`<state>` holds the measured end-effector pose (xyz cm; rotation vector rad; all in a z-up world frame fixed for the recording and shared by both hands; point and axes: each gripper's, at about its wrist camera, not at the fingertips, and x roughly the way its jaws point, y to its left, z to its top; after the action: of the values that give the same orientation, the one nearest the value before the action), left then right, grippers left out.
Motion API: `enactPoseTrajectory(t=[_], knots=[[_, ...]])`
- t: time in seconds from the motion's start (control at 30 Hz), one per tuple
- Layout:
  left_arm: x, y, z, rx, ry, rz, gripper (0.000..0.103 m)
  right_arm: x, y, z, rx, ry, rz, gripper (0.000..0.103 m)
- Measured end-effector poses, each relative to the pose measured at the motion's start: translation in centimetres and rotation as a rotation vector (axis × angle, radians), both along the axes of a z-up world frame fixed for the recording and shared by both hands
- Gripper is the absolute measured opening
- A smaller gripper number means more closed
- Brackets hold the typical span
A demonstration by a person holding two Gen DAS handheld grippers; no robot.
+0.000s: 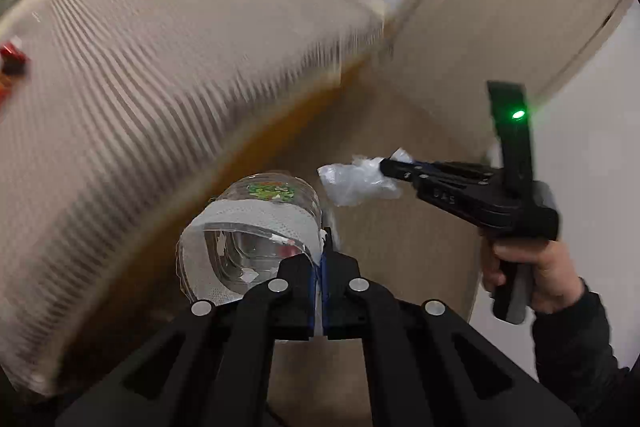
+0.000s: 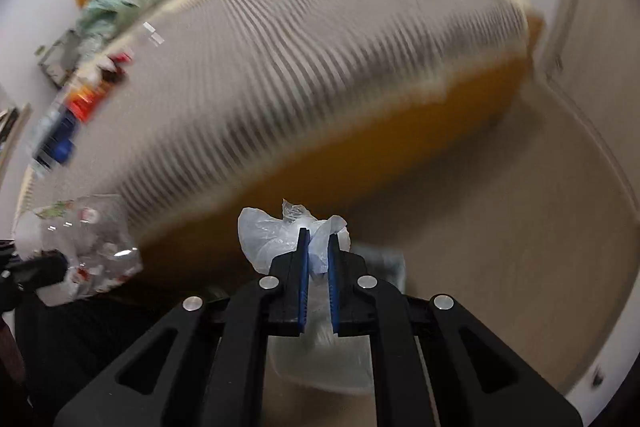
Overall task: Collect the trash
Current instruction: 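Carry bottle and bag to the wastebasket and release both grippers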
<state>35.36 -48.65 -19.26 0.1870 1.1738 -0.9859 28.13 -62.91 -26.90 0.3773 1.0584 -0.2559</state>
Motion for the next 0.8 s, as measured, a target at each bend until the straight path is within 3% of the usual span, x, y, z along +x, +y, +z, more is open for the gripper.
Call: enactPoseTrajectory(t=[0.17, 0.33, 0.4, 0.47, 0.5, 0.53, 0.67, 0.8], knots=[[-1.3, -3.7, -11.0, 0.197, 0.098, -0.049, 0.000, -3.0, 0.5, -10.3, 0.076, 0.146, -0.034, 0.008], [-1.4, -4.2, -16.4, 0.285, 0.175, -0.010, 0.000, -3.9, 2.5, -19.6, 0.183, 0.271, -0.064, 0.009], [-1.6, -4.4, -17.1, 0.309, 0.156, -0.014, 0.000, -3.8, 3.5, -22.4, 0.239, 0.296, -0.066, 0.010], [-1.5, -4.5, -17.7, 0.319, 0.143, -0.020, 0.000, -3.6, 4.3, -24.7, 0.308, 0.301, -0.083, 0.020], [-1.3, -4.5, -18.2, 0.322, 0.154, -0.009, 0.000, -3.5, 4.8, -26.1, 0.360, 0.315, -0.085, 0.045], [-2.1, -4.9, -18.6, 0.324, 0.160, -0.004, 0.000, -3.5, 5.3, -26.9, 0.376, 0.329, -0.085, 0.065], [-1.6, -5.0, -19.9, 0.341, 0.173, 0.005, 0.000, -4.8, 4.9, -26.8, 0.383, 0.298, -0.121, 0.065], [-2.4, -6.5, -21.2, 0.343, 0.214, -0.042, 0.000, -9.0, 1.9, -23.2, 0.339, 0.225, -0.236, 0.065]])
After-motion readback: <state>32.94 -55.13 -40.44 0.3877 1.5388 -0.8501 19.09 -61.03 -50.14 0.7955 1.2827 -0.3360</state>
